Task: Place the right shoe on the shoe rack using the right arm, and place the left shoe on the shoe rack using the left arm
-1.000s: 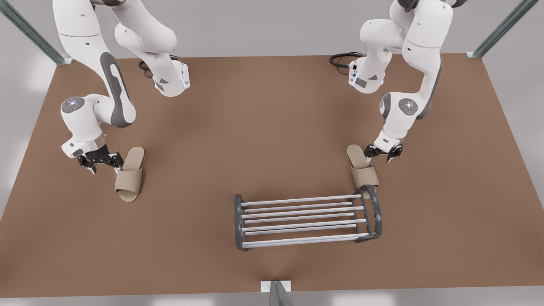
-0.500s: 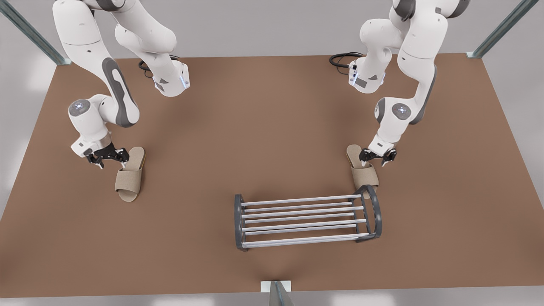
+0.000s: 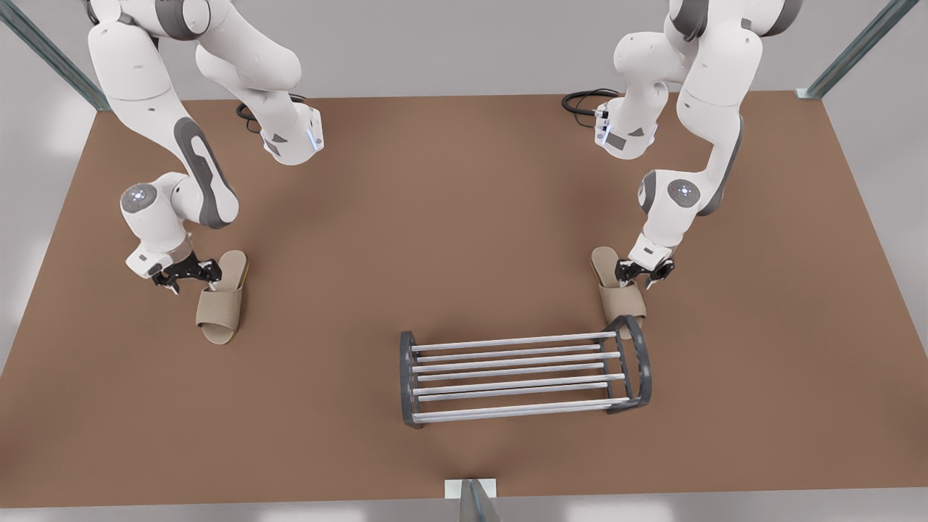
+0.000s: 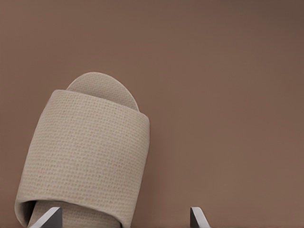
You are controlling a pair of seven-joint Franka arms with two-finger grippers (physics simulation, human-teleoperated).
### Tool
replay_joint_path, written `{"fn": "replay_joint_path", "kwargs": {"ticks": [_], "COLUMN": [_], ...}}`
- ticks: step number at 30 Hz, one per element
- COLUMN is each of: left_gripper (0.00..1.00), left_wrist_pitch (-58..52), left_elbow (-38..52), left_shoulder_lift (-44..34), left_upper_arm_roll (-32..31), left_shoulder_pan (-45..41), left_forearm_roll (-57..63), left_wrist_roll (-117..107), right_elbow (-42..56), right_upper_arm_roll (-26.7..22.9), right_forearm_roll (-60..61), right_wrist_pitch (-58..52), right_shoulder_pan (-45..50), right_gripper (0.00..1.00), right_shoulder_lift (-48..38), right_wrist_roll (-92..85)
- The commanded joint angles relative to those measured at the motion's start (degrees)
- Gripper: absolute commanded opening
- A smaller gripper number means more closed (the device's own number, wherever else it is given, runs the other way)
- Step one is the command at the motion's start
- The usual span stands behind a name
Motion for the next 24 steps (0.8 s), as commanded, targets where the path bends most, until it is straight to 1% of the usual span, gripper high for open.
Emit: {"fn": "replay_joint_path", "kwargs": {"ticks": [1,5,8,14,18,20,24], "left_gripper": [0.74,0.73,0.67,0.64,0.58,0.55,0.52], "left_wrist_pitch": [0.04,-0.05,-0.05,0.04,0.04,0.04,0.04], "left_elbow": [0.1,0.1,0.1,0.71,0.98,0.98,0.98], "left_shoulder_lift": [-0.03,-0.2,-0.12,0.67,0.94,0.94,0.85], "left_upper_arm_roll": [0.09,0.18,0.18,0.44,0.71,0.79,1.41], "left_shoulder_pan": [0.0,0.09,0.09,0.26,0.26,0.35,0.44], "left_forearm_roll": [0.06,0.15,0.15,0.24,0.41,0.5,0.76], "left_wrist_roll": [-1.79,-1.61,-1.52,-1.26,-1.17,-0.91,-0.64], "right_elbow": [0.25,0.34,0.86,1.04,1.04,1.13,1.13], "right_upper_arm_roll": [0.0,0.0,-0.09,-0.53,-0.71,-0.71,-0.71], "right_forearm_roll": [0.02,-0.06,-0.06,-0.15,-0.06,0.02,0.02], "right_wrist_pitch": [1.02,1.02,1.1,1.1,2.33,2.42,2.42], "right_shoulder_pan": [0.06,0.33,0.33,0.33,0.33,0.41,0.41], "right_gripper": [1.0,1.0,1.0,1.0,1.0,0.95,0.86], "right_shoulder_lift": [0.42,0.86,2.18,3.41,4.82,5.08,5.52], "right_wrist_roll": [-2.7,-2.7,-2.79,-2.79,-2.79,-2.79,-2.7]}}
